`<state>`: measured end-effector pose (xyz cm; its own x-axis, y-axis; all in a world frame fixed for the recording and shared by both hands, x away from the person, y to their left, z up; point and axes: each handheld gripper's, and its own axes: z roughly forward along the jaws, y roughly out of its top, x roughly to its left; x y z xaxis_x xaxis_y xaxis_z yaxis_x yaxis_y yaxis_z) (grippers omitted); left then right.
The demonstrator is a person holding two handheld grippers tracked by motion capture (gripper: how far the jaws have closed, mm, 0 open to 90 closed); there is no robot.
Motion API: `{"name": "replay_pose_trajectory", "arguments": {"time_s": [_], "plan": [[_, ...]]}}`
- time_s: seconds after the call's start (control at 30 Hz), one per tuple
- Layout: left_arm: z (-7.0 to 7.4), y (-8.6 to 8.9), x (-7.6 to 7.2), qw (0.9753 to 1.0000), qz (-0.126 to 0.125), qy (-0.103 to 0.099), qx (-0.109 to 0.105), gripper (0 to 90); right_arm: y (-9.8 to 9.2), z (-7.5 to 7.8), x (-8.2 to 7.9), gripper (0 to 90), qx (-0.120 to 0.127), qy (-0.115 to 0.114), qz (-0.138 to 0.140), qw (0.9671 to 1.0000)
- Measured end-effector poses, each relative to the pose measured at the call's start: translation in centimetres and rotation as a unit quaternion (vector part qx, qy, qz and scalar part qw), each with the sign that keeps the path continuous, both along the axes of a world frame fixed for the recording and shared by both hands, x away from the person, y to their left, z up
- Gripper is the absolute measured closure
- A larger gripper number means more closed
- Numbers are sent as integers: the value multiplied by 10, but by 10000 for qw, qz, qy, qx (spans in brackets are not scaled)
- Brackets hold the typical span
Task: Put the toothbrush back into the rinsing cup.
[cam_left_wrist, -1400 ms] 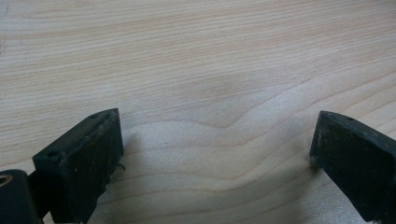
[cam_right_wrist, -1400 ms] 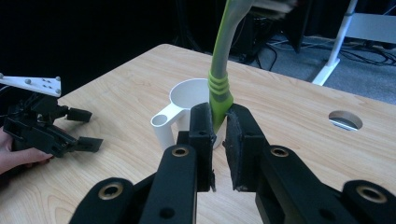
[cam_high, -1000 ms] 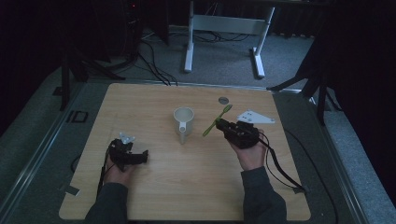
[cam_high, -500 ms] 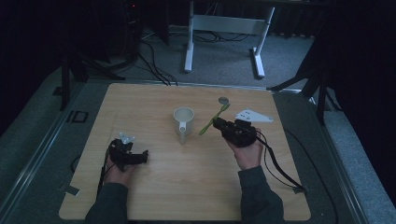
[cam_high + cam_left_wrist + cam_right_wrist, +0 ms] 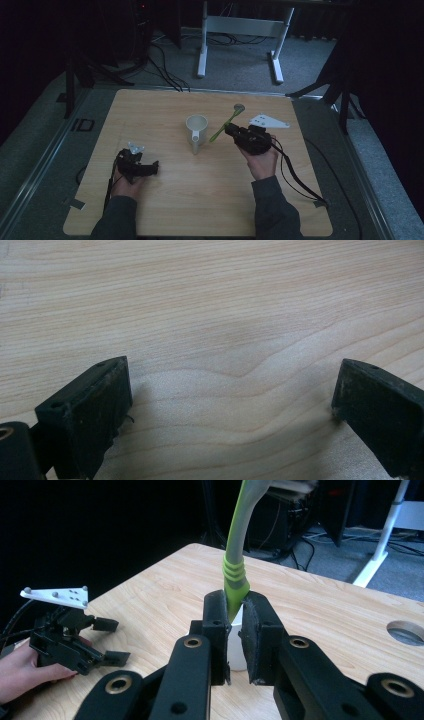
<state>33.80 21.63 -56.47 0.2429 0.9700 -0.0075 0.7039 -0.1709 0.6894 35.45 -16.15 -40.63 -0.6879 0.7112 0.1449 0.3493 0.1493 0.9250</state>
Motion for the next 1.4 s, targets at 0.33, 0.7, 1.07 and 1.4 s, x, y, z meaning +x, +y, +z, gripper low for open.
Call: {"name": "replay_pose_trajectory", "arguments": {"time_s": [0.33,0.7,1.07,1.4], "plan": [[0,0,0,10000,-1,0,0,34,10,3,3,811,-15,-46,44,10000],[0,0,0,10000,-1,0,-1,34,10,3,8,811,78,-44,19,10000],[0,0,0,10000,-1,1,0,34,15,7,9,811,42,-110,17,9999],[0,0,0,10000,-1,1,1,34,21,8,12,811,54,-134,32,9999]]}}
